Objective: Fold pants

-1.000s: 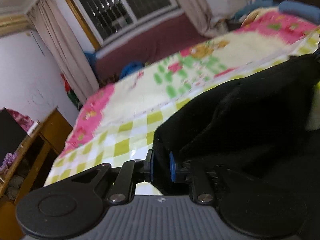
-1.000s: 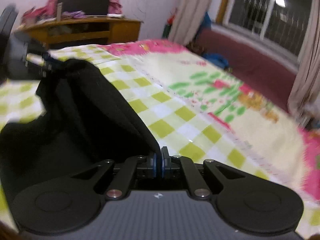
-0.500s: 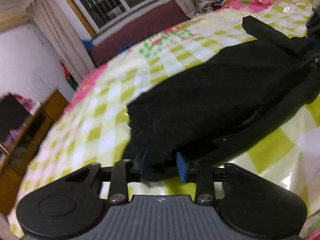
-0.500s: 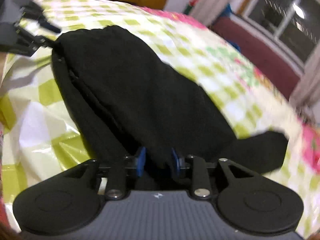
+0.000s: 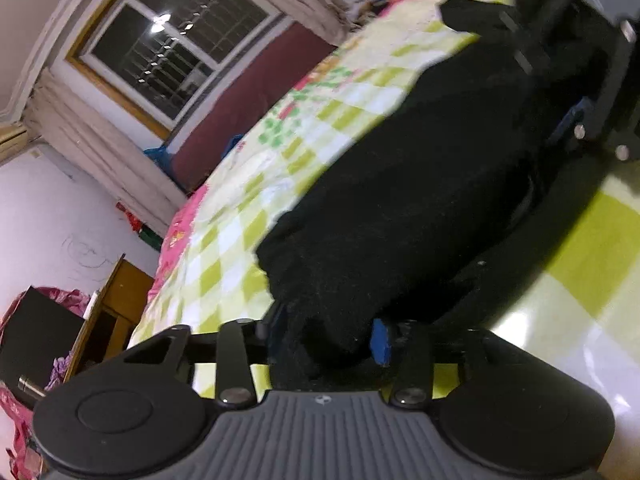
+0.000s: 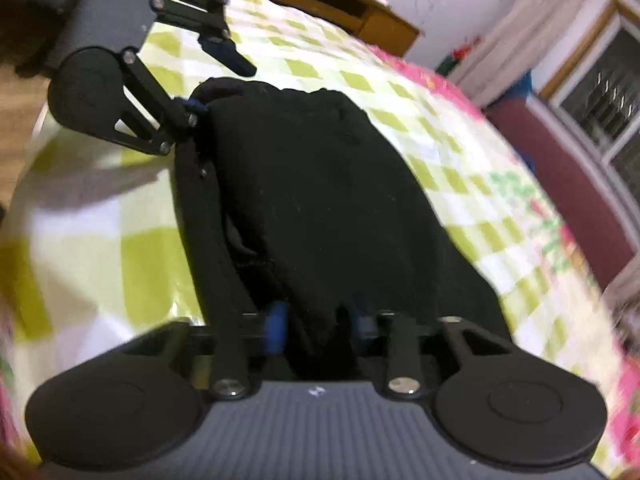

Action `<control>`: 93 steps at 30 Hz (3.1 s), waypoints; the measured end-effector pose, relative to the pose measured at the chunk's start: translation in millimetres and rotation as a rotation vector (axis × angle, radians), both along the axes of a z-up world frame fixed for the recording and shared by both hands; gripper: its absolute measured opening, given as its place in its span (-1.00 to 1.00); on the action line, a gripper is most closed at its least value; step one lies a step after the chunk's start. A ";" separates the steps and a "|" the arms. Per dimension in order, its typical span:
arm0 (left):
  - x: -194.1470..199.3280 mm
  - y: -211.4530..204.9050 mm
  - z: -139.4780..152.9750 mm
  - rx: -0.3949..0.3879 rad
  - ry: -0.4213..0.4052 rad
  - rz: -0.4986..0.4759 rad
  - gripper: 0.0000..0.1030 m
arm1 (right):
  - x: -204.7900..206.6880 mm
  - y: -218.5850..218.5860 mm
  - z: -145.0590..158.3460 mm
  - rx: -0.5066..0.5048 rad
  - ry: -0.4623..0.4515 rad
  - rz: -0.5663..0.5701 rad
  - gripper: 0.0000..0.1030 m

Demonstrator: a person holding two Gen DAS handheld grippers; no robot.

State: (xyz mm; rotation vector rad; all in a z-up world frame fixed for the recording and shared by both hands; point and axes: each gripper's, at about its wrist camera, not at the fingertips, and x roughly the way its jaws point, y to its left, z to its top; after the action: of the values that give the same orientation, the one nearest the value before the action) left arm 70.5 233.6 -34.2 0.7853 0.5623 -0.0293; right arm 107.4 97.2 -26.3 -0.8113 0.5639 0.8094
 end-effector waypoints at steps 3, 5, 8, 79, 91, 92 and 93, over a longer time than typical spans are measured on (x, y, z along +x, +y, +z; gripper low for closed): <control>-0.4 11.1 24.8 -0.042 -0.057 0.020 -0.12 | -1.5 5.7 19.3 0.052 0.037 -0.032 -0.83; -5.1 18.4 38.6 -0.068 -0.100 0.036 -0.17 | -10.2 9.3 37.9 0.101 0.027 -0.034 -0.83; -9.1 33.4 39.3 -0.097 -0.129 0.099 -0.17 | -19.8 16.0 48.7 0.171 0.032 -0.027 -0.82; 6.0 -228.0 8.5 -0.387 0.136 -0.233 0.14 | 203.6 -266.4 -4.8 0.698 0.494 -1.115 0.23; 18.7 -238.5 16.0 -0.431 0.185 -0.265 -0.07 | 146.1 -316.0 48.5 1.169 0.487 -0.917 -0.98; 15.1 -240.3 14.9 -0.418 0.184 -0.272 -0.07 | 130.8 -325.7 56.0 1.188 0.456 -0.903 -0.98; 12.8 -242.9 11.7 -0.400 0.186 -0.276 -0.07 | 119.7 -334.4 58.8 1.176 0.427 -0.918 -0.97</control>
State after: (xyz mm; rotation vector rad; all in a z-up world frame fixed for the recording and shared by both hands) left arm 83.4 -9.3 -22.5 0.4659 0.5963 -0.4606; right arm 227.1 -237.2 32.5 0.7036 0.6229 0.3118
